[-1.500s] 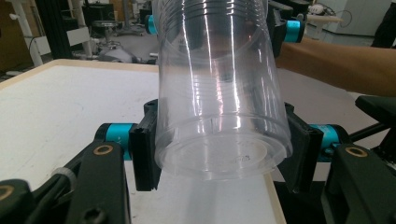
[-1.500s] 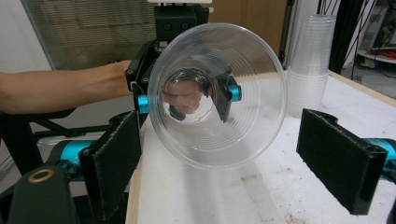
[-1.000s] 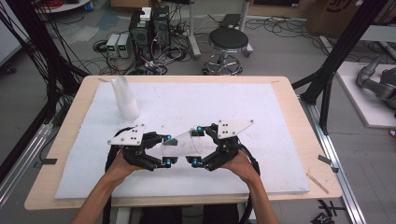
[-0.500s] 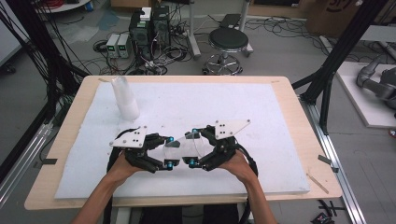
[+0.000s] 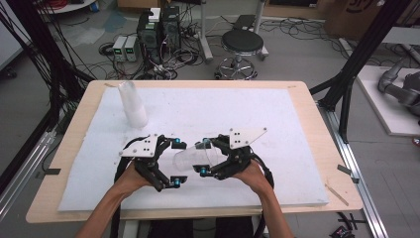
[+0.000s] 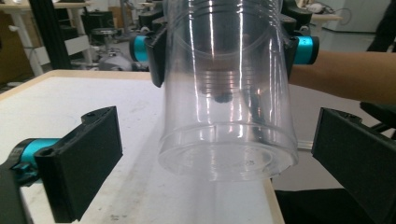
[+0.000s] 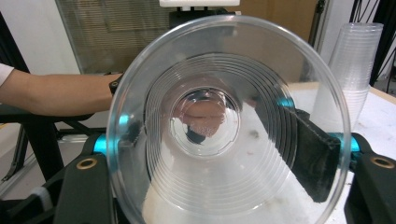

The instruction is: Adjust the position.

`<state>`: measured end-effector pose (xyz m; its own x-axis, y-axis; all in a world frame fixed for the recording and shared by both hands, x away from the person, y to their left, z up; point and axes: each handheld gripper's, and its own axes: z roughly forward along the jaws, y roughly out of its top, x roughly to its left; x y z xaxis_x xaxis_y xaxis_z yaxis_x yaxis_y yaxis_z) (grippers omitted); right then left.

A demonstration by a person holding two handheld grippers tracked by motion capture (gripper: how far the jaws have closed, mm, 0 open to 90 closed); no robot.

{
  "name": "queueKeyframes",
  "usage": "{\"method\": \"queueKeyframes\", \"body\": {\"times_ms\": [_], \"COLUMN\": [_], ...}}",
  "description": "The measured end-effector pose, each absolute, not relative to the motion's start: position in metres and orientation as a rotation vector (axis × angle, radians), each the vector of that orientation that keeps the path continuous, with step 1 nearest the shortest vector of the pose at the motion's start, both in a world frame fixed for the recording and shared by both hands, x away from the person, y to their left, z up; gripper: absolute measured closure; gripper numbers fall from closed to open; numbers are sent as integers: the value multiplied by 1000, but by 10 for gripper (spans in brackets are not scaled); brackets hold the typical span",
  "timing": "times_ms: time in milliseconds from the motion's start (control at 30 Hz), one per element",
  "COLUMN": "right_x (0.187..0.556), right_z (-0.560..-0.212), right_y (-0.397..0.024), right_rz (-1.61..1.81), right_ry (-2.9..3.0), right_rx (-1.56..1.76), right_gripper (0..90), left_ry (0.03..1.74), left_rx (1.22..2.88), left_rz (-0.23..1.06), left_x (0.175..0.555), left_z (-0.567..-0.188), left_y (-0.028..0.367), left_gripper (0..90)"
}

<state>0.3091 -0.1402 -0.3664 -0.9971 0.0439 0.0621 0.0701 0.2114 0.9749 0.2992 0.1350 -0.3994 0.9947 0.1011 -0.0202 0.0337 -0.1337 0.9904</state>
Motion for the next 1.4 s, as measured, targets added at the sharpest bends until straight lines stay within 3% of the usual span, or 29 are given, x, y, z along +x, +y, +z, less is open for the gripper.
{"method": "queueKeyframes", "body": {"times_ms": [233,833,1400], "right_x": [310,338,364], "right_z": [-365,-354,-342], "right_y": [-144,-162,-139], "right_rz": [-1953,-1606,-1174], "right_ry": [-2449,-2731,-2988], "right_rx": [-136,-648,-814], "right_gripper": [318,322,324], "left_ry": [143,645,691], "left_rx": [1730,1785,1745], "left_rz": [95,332,373], "left_x": [298,293,291], "left_z": [-401,-447,-467], "left_y": [139,192,211], "left_gripper": [17,18,18]}}
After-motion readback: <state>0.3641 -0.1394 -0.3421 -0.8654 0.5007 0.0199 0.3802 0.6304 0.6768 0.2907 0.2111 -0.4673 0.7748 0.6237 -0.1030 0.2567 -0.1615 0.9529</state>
